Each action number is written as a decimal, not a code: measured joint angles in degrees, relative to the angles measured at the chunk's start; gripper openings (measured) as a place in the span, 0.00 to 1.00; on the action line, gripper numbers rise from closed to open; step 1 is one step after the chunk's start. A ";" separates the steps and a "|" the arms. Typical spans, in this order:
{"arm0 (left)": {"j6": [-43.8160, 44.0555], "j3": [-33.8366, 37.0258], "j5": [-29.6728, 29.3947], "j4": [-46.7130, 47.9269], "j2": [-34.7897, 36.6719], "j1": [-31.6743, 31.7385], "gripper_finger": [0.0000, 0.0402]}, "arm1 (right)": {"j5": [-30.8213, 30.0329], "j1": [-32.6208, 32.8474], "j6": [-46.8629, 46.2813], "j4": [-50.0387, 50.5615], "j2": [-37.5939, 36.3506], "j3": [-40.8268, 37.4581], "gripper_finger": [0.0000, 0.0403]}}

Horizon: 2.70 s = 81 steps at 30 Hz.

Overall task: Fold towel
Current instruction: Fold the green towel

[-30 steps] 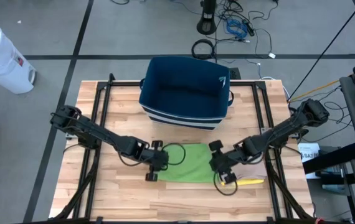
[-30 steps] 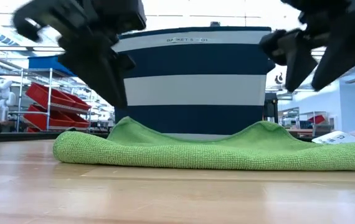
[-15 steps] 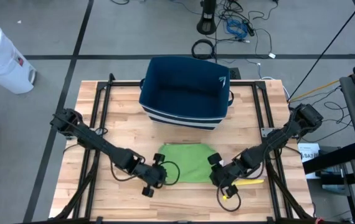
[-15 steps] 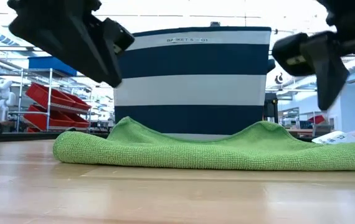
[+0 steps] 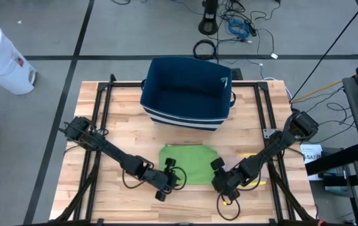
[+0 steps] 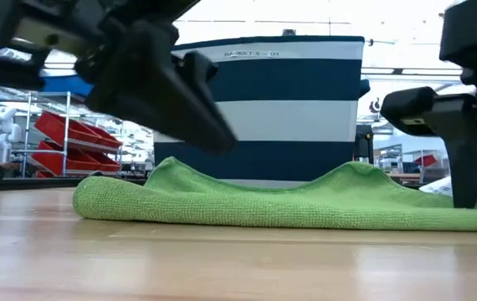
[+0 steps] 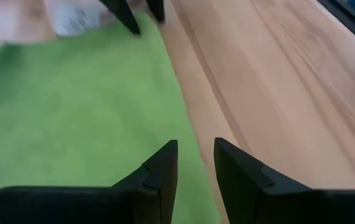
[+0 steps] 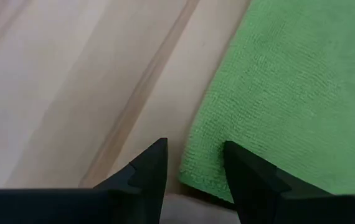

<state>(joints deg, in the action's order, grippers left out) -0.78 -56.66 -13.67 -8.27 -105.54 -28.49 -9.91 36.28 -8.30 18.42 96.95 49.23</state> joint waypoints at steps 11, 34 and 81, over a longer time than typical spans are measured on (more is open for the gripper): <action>-4.06 0.00 -2.27 -9.21 -3.22 2.00 0.28 | -3.68 0.70 -0.08 -1.99 1.48 0.04 0.19; -2.57 -7.30 -2.12 -18.43 -13.44 3.82 0.28 | -3.36 -2.84 3.22 -18.21 1.46 -0.02 0.00; 2.75 -7.23 -6.37 -16.09 -13.42 2.83 0.11 | -1.89 -6.36 5.13 -23.69 1.34 0.02 0.05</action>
<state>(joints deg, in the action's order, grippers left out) 1.97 -63.90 -20.04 -24.35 -118.96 -25.66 -11.81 29.92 -3.17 -5.27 98.29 49.25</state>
